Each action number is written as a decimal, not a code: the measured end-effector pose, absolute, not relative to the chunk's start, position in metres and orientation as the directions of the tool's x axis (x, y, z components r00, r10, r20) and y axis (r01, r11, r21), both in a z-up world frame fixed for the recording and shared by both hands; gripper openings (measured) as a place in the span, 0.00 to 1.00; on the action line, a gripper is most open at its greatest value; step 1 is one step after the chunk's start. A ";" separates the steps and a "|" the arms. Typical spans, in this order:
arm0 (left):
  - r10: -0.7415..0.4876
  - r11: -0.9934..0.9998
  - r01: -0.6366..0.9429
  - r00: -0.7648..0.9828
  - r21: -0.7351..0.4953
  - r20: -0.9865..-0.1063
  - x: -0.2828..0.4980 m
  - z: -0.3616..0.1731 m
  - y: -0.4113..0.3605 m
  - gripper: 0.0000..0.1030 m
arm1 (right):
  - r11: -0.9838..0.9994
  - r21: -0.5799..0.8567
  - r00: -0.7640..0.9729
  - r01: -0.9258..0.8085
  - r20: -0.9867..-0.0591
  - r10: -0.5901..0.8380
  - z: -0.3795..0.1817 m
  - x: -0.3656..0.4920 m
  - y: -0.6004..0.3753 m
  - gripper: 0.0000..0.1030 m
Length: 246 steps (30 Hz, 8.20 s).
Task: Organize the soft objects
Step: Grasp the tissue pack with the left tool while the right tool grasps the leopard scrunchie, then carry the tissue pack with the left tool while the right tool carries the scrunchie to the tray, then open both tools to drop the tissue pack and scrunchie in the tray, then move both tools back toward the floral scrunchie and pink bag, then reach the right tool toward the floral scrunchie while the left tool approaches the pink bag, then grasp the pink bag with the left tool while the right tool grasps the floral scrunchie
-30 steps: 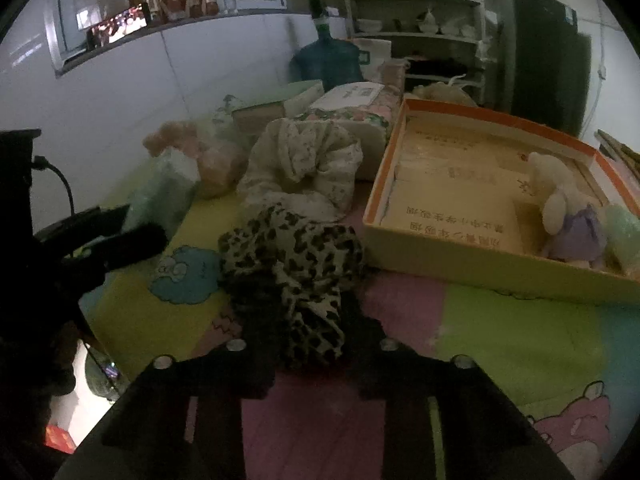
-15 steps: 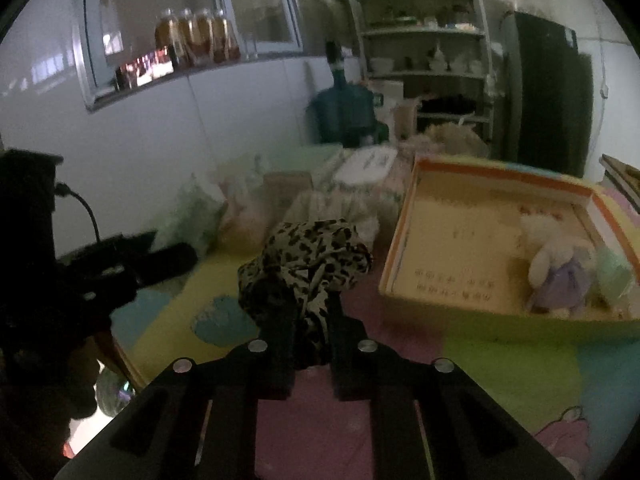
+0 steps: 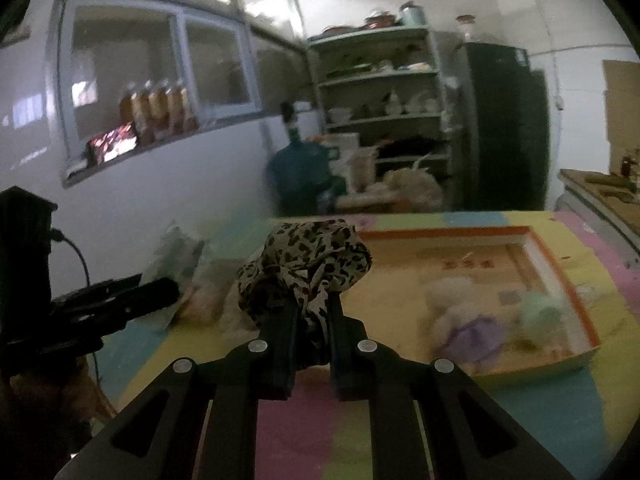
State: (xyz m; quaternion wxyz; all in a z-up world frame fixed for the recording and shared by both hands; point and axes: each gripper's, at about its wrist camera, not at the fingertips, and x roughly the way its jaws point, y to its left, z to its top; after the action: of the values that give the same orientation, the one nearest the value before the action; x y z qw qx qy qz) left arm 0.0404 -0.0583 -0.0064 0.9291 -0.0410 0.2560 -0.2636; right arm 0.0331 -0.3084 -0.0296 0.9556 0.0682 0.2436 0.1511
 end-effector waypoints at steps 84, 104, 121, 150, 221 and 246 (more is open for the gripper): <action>-0.466 0.871 0.364 0.400 -0.330 -0.789 0.252 -0.094 -0.294 0.55 | 0.958 0.278 0.745 0.067 -0.653 0.137 -0.099 0.182 -0.500 0.39; -0.456 0.877 0.389 0.494 -0.281 -0.740 0.229 -0.069 -0.286 0.63 | 0.948 0.310 0.782 0.072 -0.607 0.139 -0.088 0.167 -0.500 0.46; -0.375 0.919 0.352 0.635 -0.179 -0.675 0.195 -0.044 -0.244 0.63 | 0.953 0.303 0.812 0.021 -0.562 0.161 -0.067 0.147 -0.470 0.46; -0.312 0.949 0.275 0.730 -0.156 -0.608 0.149 -0.018 -0.161 0.63 | 0.968 0.233 0.829 -0.089 -0.521 0.201 -0.031 0.114 -0.388 0.47; -0.245 0.954 0.079 0.761 -0.289 -0.600 0.090 -0.072 0.104 0.63 | 0.972 0.072 0.673 -0.225 -0.710 0.209 -0.110 0.109 -0.156 0.74; -0.487 0.771 0.623 0.439 -0.135 -0.755 0.129 -0.105 0.064 0.63 | 0.967 0.096 0.649 -0.234 -0.725 0.229 -0.117 0.116 -0.144 0.54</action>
State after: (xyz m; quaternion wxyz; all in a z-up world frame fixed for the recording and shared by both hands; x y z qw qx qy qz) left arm 0.1290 0.0642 -0.1051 0.8443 0.0820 0.4153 -0.3286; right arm 0.1162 -0.1441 -0.1168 0.9080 -0.0030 0.3990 0.1274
